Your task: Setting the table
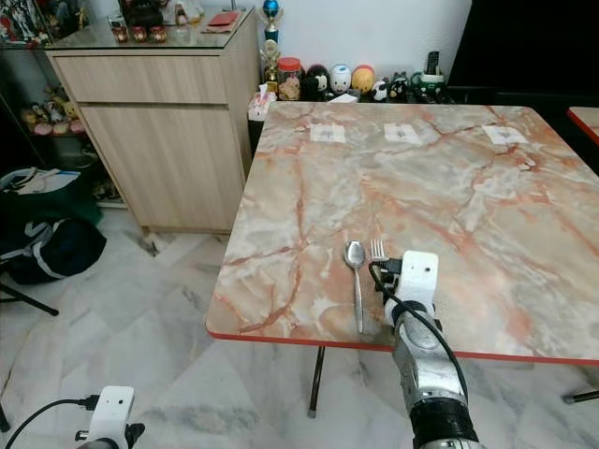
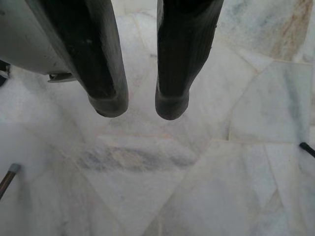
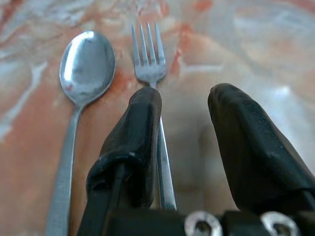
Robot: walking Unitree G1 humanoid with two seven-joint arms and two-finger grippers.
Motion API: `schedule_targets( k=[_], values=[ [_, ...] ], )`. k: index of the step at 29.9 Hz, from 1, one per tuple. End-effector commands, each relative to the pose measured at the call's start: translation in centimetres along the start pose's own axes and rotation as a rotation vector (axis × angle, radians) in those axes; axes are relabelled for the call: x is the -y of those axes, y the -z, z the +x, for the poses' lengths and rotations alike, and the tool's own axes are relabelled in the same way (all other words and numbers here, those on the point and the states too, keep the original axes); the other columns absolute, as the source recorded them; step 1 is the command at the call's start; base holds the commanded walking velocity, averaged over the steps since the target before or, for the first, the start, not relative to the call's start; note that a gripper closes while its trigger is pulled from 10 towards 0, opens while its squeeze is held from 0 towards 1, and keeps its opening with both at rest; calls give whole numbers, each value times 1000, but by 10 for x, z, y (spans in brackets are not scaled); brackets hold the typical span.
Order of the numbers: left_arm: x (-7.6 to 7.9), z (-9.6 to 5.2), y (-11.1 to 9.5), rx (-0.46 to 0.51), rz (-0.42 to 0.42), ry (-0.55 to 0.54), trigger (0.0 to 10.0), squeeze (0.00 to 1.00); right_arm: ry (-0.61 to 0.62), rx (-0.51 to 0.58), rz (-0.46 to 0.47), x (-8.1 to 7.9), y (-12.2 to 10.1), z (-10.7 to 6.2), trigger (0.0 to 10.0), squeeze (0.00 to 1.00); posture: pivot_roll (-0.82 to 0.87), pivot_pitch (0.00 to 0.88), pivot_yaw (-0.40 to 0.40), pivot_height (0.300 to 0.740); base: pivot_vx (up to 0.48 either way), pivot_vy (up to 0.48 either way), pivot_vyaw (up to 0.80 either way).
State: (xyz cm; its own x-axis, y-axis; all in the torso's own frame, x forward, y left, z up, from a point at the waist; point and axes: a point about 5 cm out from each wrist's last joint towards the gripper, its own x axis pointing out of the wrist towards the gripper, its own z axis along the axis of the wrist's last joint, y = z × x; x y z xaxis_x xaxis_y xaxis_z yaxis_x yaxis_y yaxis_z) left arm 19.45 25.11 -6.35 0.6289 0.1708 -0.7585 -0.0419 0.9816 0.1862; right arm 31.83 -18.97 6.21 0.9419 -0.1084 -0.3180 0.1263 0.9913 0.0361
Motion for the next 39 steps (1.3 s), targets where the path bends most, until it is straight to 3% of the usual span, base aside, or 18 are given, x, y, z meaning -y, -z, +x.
schedule_targets(
  k=[1, 28, 39],
  values=[
    [1, 0, 1, -2, -2, 2, 10000, 0, -5, -2, 13, 0, -5, 3, 10000, 0, 102, 0, -10, 740, 0, 0, 0],
    [-1, 0, 1, -3, -9, 2, 10000, 0, -23, -111, 38, 6, -3, 16, 10000, 0, 108, 0, -12, 740, 0, 0, 0],
    [0, -1, 3, -10, -11, 5, 10000, 0, -69, -194, 29, 0, 15, 15, 10000, 0, 110, 0, -12, 740, 0, 0, 0]
  ],
)
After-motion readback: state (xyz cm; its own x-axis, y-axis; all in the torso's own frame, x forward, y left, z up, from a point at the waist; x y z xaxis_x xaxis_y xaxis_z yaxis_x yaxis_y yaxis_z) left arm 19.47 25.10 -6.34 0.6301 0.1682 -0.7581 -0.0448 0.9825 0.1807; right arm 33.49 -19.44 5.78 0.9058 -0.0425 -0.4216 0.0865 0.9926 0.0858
